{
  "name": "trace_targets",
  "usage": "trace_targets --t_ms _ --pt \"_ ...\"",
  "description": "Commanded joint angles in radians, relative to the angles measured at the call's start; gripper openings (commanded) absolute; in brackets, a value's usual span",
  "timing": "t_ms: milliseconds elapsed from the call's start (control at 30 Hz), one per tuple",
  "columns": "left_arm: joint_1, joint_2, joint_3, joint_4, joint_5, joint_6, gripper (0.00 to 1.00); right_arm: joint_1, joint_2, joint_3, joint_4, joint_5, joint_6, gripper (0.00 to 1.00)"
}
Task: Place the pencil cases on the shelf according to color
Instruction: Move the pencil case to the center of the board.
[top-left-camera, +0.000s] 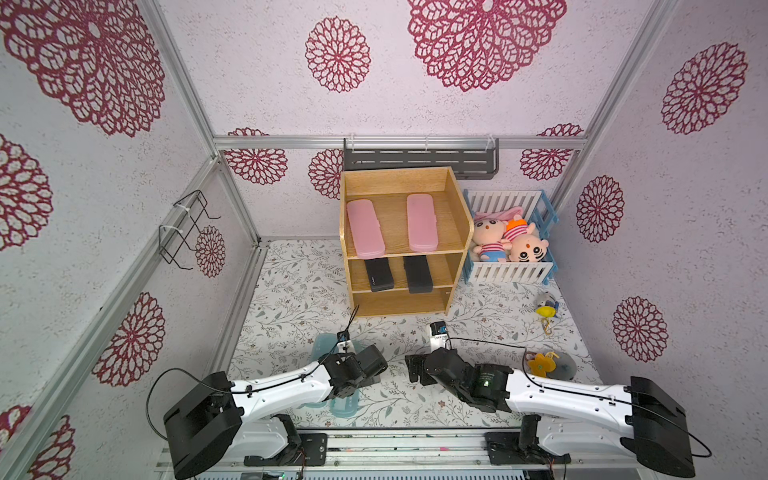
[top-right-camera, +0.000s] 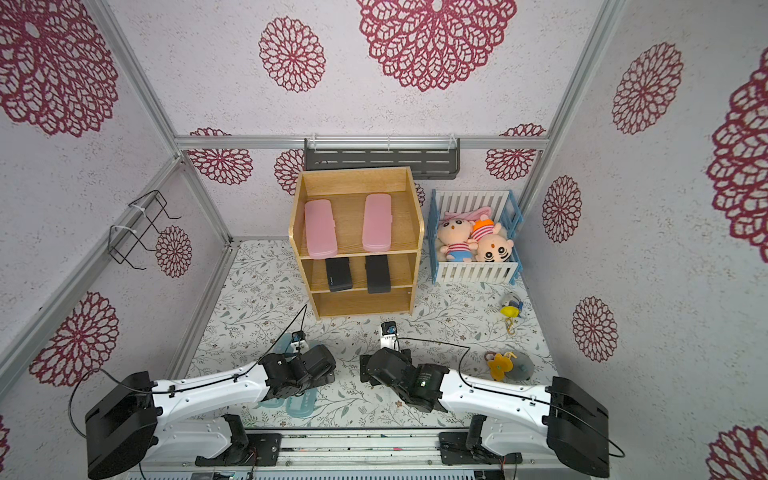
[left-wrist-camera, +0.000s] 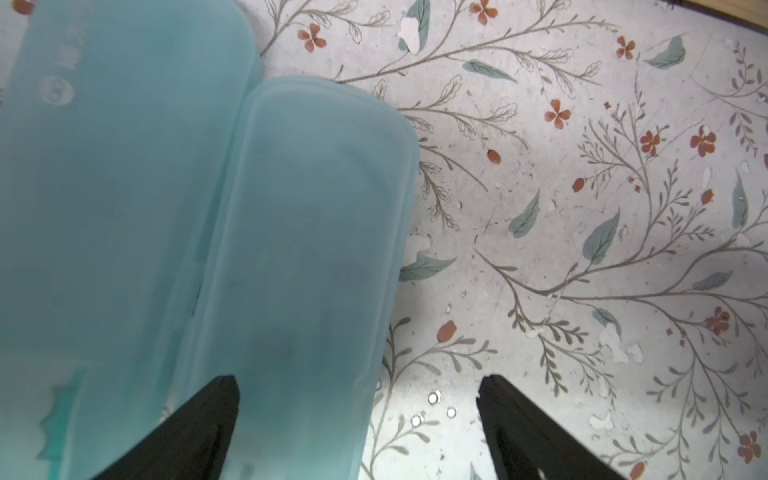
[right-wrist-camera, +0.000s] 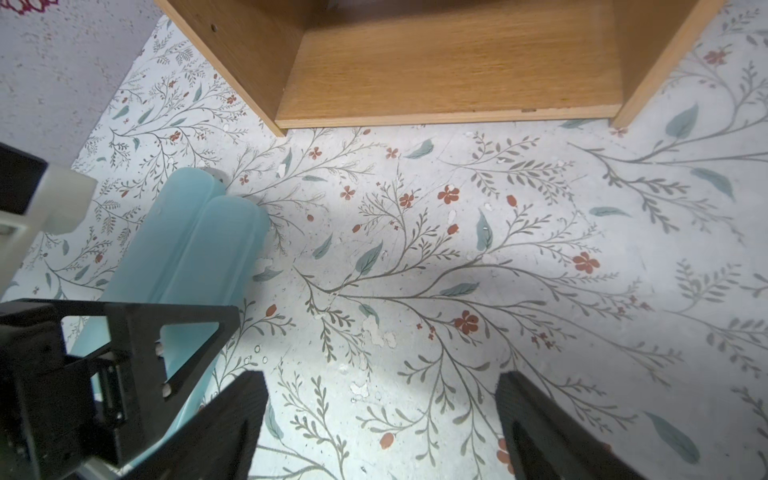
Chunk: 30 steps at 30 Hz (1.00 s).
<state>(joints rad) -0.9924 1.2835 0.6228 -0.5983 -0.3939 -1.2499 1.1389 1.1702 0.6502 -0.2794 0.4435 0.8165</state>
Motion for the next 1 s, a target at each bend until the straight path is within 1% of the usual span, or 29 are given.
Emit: trace_targets --t_ms 0,233,333,500,633,767,967 --pt "-0.023 -0.044 -0.005 -0.026 -0.082 -0.048 0.97 0.005 -0.024 -0.006 -0.004 0.030 0.025 0.95" --pt "-0.023 -0.120 -0.056 -0.060 -0.103 -0.069 0.97 0.005 0.002 -0.005 0.004 0.028 0.025 0.97" --pt "-0.023 -0.117 -0.067 -0.097 -0.099 -0.095 0.97 0.006 0.014 -0.004 0.013 0.023 0.029 0.98" --pt "-0.023 -0.090 -0.088 -0.045 -0.057 -0.091 0.97 0.005 0.035 -0.003 0.020 0.015 0.032 0.98" --pt "-0.026 -0.025 -0.076 -0.031 -0.047 -0.095 0.97 0.006 0.036 -0.004 0.012 0.016 0.035 0.99" --pt "-0.040 0.051 -0.054 0.061 -0.009 -0.082 0.97 0.008 0.014 -0.007 -0.032 0.044 0.049 0.99" --pt "-0.073 0.249 0.080 0.184 0.049 -0.045 0.97 0.004 -0.081 -0.022 -0.155 0.110 0.082 0.99"
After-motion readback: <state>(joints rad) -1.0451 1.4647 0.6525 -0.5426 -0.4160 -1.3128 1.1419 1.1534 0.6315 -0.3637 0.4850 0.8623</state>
